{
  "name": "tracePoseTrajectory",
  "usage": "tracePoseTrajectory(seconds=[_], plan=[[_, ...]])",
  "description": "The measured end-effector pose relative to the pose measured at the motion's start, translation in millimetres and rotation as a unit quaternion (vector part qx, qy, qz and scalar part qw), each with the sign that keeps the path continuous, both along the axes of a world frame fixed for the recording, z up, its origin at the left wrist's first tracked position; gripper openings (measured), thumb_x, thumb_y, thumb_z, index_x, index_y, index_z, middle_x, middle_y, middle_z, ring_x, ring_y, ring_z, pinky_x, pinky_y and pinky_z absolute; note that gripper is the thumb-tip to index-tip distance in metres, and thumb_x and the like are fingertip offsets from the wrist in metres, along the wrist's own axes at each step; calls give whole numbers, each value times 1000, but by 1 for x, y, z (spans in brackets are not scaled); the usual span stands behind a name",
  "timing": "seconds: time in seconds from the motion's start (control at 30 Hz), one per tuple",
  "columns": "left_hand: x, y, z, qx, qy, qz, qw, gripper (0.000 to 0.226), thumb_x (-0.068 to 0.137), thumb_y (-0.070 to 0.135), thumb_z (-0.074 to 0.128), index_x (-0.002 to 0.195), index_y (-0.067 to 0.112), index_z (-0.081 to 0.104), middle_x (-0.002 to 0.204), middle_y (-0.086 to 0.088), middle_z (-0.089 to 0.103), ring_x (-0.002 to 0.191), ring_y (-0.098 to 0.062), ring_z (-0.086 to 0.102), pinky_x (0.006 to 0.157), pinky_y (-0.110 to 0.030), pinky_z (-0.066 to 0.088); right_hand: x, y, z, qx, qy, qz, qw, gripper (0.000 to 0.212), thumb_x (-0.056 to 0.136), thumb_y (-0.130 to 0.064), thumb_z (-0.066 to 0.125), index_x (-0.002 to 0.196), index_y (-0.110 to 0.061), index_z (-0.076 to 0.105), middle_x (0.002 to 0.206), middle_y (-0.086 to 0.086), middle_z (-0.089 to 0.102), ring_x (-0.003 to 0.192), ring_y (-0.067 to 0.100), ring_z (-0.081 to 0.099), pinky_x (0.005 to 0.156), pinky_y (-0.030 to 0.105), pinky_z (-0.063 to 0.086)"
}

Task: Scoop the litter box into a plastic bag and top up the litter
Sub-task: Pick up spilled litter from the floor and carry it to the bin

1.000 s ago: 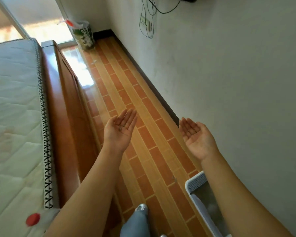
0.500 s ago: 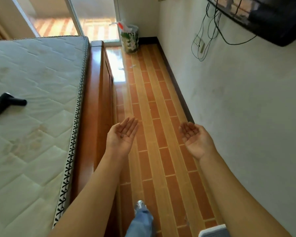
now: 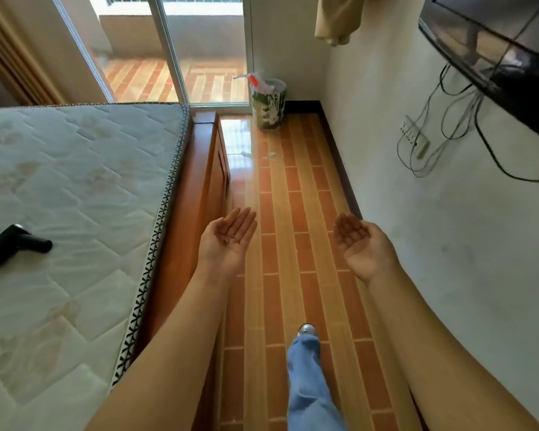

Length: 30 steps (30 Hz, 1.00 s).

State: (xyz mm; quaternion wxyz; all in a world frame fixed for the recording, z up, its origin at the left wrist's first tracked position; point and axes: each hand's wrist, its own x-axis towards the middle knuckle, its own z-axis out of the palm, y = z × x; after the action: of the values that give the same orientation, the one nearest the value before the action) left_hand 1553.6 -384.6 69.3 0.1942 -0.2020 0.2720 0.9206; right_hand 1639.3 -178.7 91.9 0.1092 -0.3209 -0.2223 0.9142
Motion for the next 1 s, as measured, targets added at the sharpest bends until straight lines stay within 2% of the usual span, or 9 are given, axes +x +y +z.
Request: tracePoseTrajectory(seconds=[0.2, 0.3, 0.43, 0.57, 0.67, 0.77, 0.83, 0.93, 1.0], plan=[[-123, 59, -8, -6, -18, 45, 999, 34, 94, 9, 32, 95, -4, 63, 92, -21, 71, 81, -31, 72, 95, -40, 49, -133, 65, -10, 17, -11, 43, 999, 26, 99, -15, 37, 92, -4, 60, 69, 10, 71, 63, 20, 72, 57, 27, 57], [-183, 88, -2, -9, -27, 59, 998, 34, 95, 9, 32, 96, -4, 63, 91, -21, 71, 80, -31, 72, 90, -40, 51, -194, 97, -6, 24, -17, 63, 998, 26, 99, -16, 37, 91, -5, 60, 69, 9, 71, 63, 19, 71, 57, 27, 58], [-255, 115, 8, -4, -26, 91, 996, 34, 96, 9, 32, 94, -5, 62, 89, -22, 71, 93, -33, 66, 96, -41, 48, -271, 130, 6, 25, -25, 77, 996, 27, 98, -15, 38, 90, -4, 61, 71, 10, 71, 64, 20, 71, 60, 28, 59], [-327, 131, 11, 12, -30, 117, 993, 35, 95, 9, 32, 92, -5, 63, 89, -22, 71, 87, -33, 69, 94, -41, 49, -350, 153, 11, 32, -31, 85, 995, 28, 99, -17, 38, 92, -5, 63, 71, 10, 71, 65, 20, 72, 68, 30, 59], [-388, 141, 5, 22, -34, 130, 991, 34, 95, 9, 32, 93, -5, 64, 91, -22, 71, 88, -33, 69, 92, -41, 50, -412, 165, 10, 35, -34, 87, 995, 28, 99, -17, 38, 91, -5, 63, 70, 10, 71, 64, 20, 71, 66, 29, 59], [-459, 149, -1, 28, -35, 124, 991, 34, 94, 9, 33, 94, -5, 64, 94, -22, 70, 79, -32, 72, 82, -40, 53, -479, 174, 6, 30, -27, 81, 996, 30, 99, -16, 37, 89, -5, 62, 68, 9, 71, 62, 19, 71, 62, 28, 59], [-510, 154, -4, 25, -33, 115, 993, 34, 94, 9, 32, 95, -5, 63, 95, -22, 70, 80, -32, 71, 78, -40, 54, -528, 177, 5, 27, -25, 71, 997, 31, 99, -16, 35, 88, -4, 62, 67, 10, 71, 61, 19, 71, 60, 27, 59], [-586, 164, -1, 15, -31, 81, 996, 34, 96, 9, 32, 95, -5, 62, 94, -23, 70, 80, -32, 71, 89, -40, 52, -599, 181, 4, 16, -26, 50, 998, 31, 99, -15, 35, 88, -4, 61, 67, 10, 71, 61, 19, 71, 58, 27, 59], [-637, 170, 3, 9, -21, 62, 998, 34, 97, 9, 31, 95, -6, 62, 87, -22, 71, 76, -32, 72, 87, -40, 51, -645, 185, 4, 10, -25, 38, 999, 31, 99, -15, 35, 89, -4, 61, 67, 10, 71, 61, 19, 71, 58, 27, 59]])
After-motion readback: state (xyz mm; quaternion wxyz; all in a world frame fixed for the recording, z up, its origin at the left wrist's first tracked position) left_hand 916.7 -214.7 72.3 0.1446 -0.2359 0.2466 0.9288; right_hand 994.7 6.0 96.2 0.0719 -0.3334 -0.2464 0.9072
